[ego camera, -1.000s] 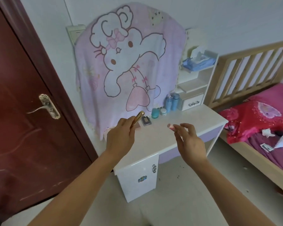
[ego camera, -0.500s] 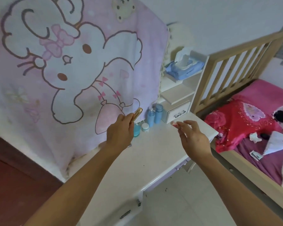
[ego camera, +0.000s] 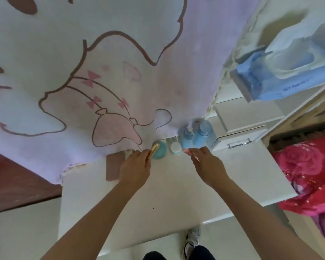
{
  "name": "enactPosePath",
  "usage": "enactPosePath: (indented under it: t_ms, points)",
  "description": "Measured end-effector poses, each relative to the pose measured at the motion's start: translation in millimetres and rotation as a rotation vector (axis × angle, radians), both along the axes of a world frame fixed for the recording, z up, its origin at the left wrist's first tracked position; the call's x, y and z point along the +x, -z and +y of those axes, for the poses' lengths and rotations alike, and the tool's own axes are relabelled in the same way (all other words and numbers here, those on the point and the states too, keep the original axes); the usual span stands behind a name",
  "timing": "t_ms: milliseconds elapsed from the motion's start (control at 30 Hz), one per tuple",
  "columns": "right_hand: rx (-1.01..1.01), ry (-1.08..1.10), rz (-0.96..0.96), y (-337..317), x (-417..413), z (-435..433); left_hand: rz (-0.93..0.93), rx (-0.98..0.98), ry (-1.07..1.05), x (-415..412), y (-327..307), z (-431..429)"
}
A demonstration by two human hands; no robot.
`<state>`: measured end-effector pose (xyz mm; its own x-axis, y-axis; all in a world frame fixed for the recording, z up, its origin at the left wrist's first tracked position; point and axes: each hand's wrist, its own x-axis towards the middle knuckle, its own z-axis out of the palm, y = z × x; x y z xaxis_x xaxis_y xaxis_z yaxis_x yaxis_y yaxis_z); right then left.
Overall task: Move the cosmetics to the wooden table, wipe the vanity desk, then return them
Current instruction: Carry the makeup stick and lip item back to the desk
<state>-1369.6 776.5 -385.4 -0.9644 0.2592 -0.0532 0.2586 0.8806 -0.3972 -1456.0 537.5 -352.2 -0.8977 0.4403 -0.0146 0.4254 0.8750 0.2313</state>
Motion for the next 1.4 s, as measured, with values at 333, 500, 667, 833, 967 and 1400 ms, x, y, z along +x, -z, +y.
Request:
enactPosePath:
  t_ms: [333,500,667,833,967,1400]
  points:
    - [-0.207,-0.172,-0.326,80,-52,10,-0.515,0.057,-0.332,16,94,26]
    - [-0.337,-0.078,-0.422,106,-58,-9,-0.575,0.050,-0.364,6,121,30]
    - [-0.411,0.019,-0.399,119,-70,-27,-0.532,0.124,-0.407,-8,134,31]
    - [-0.433,0.080,-0.418,119,-72,-34,-0.509,0.108,-0.368,-11,137,26]
    - [-0.397,0.079,-0.472,104,-68,-34,-0.471,0.077,-0.294,-10,128,18]
    - [-0.270,-0.409,-0.048,3,-115,-96,0.089,0.065,-0.580,-8,21,-71]
